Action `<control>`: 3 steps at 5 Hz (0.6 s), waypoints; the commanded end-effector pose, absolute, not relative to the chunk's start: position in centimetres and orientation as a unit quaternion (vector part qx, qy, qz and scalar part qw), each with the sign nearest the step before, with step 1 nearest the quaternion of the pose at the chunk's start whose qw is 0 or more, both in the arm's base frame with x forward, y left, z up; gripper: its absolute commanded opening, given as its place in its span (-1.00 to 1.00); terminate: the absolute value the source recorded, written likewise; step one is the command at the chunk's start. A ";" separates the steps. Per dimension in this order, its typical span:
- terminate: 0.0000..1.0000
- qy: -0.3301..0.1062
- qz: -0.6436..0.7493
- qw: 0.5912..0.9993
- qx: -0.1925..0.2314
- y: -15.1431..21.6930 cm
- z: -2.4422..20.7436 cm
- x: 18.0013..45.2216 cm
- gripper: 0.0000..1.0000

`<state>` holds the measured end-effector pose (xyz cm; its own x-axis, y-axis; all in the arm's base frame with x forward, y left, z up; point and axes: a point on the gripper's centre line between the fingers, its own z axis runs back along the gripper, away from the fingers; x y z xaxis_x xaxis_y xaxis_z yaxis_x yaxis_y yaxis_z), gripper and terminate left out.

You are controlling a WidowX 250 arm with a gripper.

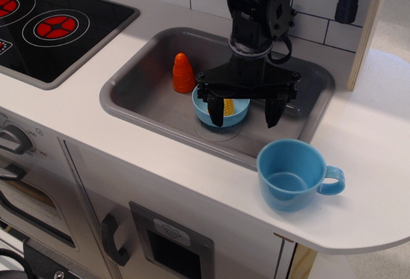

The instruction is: Take corn out of bowl sink

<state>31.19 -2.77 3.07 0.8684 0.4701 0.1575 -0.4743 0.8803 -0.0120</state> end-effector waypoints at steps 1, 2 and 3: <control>-1.00 -0.078 0.244 0.966 0.014 -2.8 3.1 31.2 1.00; -1.00 -0.072 0.144 0.987 0.001 -1.7 3.5 33.4 1.00; -1.00 -0.084 0.080 0.993 -0.017 0.3 4.9 35.3 1.00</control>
